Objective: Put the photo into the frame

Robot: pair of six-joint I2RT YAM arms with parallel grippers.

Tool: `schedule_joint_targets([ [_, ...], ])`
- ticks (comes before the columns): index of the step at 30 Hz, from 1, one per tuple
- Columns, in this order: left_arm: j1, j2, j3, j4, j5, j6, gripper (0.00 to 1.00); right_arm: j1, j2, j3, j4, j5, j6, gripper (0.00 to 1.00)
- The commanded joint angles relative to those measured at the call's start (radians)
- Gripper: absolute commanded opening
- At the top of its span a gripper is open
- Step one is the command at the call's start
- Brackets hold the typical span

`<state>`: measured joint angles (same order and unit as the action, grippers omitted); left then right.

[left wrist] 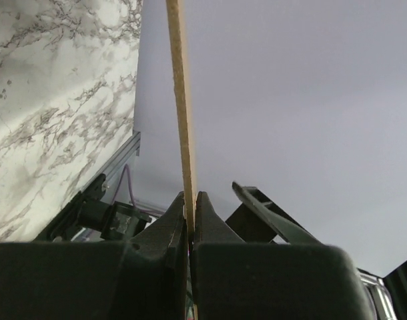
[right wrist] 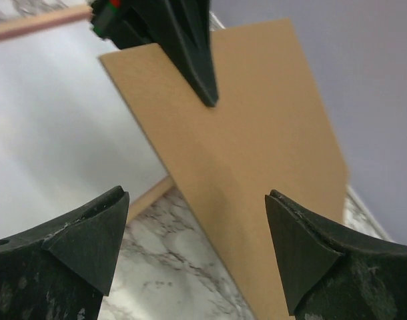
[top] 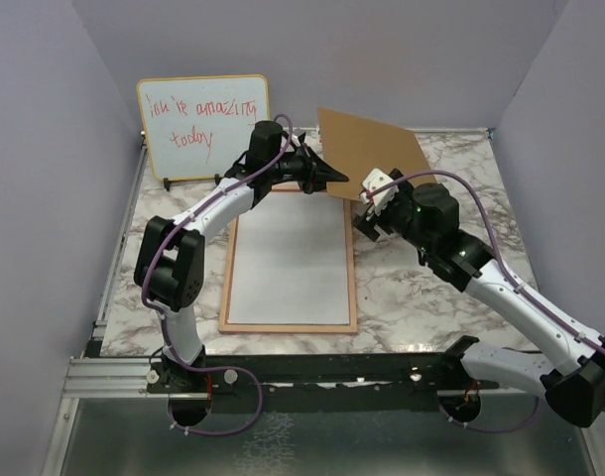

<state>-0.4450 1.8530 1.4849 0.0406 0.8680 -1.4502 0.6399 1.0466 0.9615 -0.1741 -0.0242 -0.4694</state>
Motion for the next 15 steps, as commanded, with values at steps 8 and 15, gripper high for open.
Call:
schedule_joint_targets([
  [8,0.002,-0.105,-0.057,0.166,0.033,-0.066,0.0,0.067,0.046,-0.156,0.302,0.251,-0.383,0.68],
  [15,-0.001,-0.128,-0.064,0.22,0.034,-0.086,0.0,0.07,0.064,-0.197,0.442,0.346,-0.429,0.2],
])
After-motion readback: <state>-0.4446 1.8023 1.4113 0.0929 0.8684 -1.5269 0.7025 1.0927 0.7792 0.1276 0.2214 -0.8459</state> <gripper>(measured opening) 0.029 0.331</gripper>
